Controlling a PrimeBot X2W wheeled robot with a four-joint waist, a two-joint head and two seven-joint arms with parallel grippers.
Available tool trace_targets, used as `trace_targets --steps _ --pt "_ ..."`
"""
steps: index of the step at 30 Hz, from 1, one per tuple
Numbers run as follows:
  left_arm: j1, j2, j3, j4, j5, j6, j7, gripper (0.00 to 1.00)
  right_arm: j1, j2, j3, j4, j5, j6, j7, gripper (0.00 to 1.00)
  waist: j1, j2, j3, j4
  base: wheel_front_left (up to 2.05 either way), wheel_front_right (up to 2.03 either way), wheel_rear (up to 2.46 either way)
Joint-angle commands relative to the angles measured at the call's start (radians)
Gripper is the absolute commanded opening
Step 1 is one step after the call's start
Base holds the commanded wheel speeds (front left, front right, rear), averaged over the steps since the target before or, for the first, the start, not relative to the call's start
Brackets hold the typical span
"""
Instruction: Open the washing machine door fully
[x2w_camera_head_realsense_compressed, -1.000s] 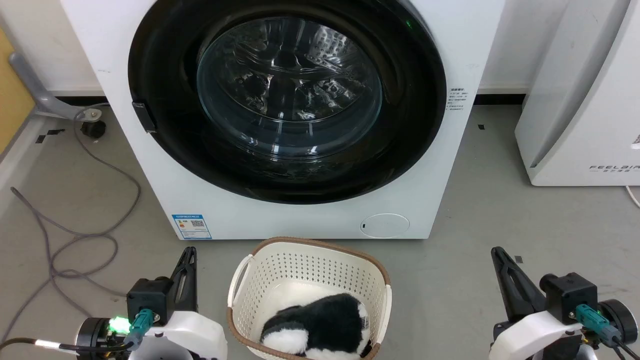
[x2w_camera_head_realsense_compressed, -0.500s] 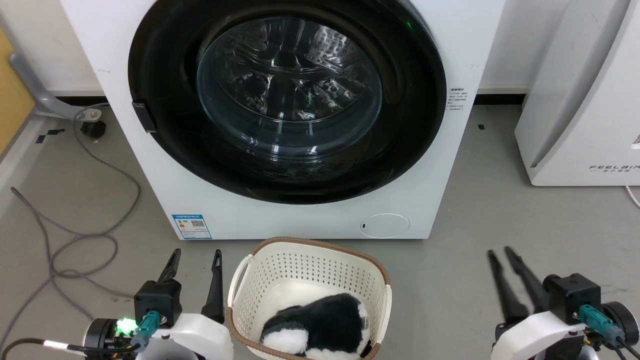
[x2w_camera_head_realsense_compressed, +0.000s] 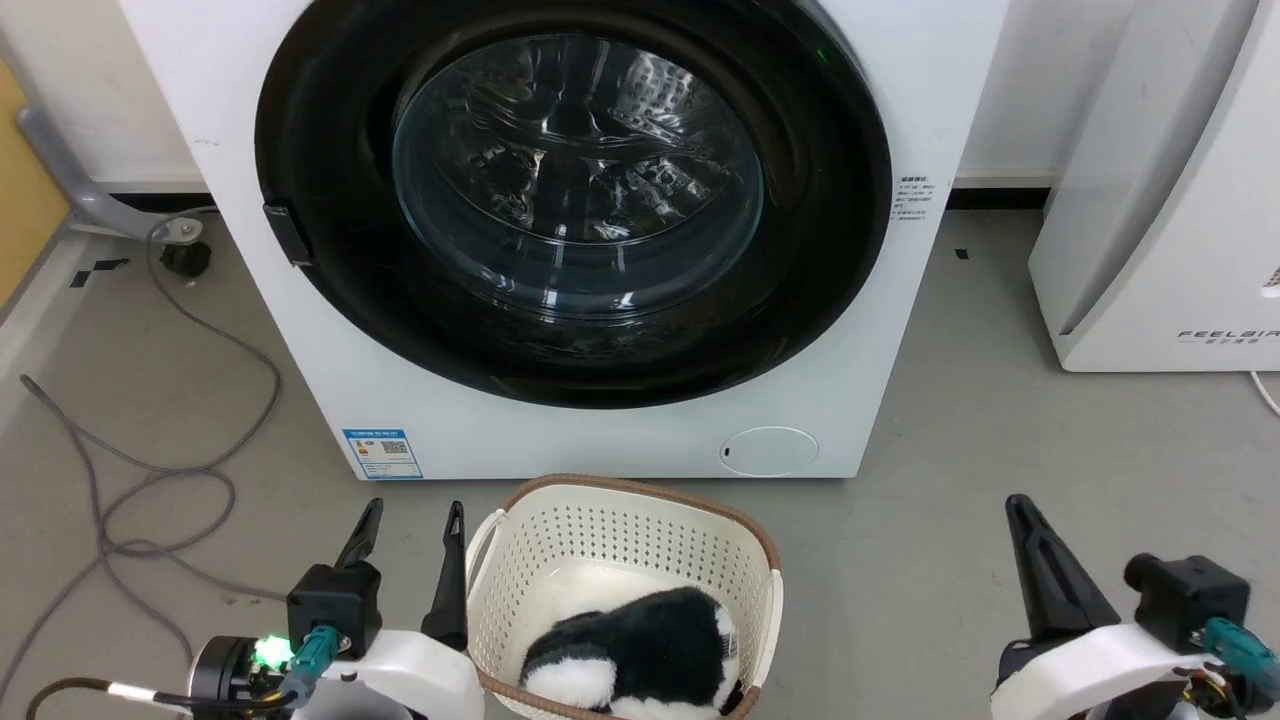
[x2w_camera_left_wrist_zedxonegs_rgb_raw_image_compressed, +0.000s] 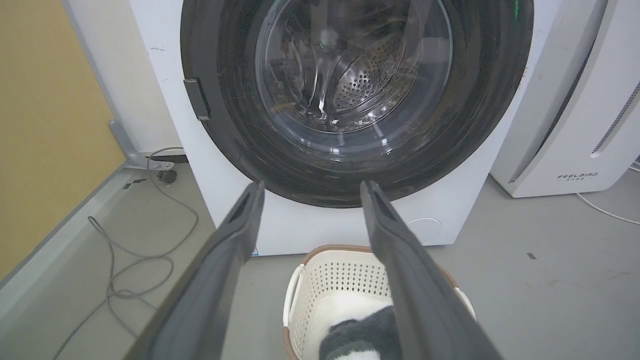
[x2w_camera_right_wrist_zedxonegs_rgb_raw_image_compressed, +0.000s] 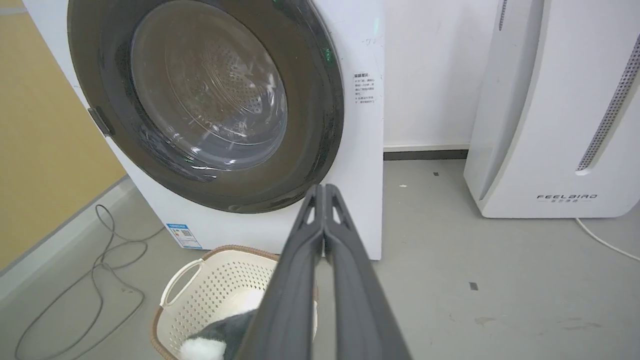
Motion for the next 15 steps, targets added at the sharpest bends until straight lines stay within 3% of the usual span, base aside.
trace_targets --steps 1,15 --pt "-0.017 0.001 -0.008 0.008 -0.010 0.002 -0.012 1.00 0.000 0.001 0.002 0.008 0.058 0.002 -0.015 0.00 0.0000 0.0000 0.000 0.000 0.00 0.00 0.00" --pt "-0.032 0.003 -0.037 0.033 -0.030 0.012 -0.042 1.00 -0.035 0.001 0.002 0.039 0.476 0.002 -0.055 0.00 0.0000 0.0000 0.003 -0.002 0.00 0.00 0.00"
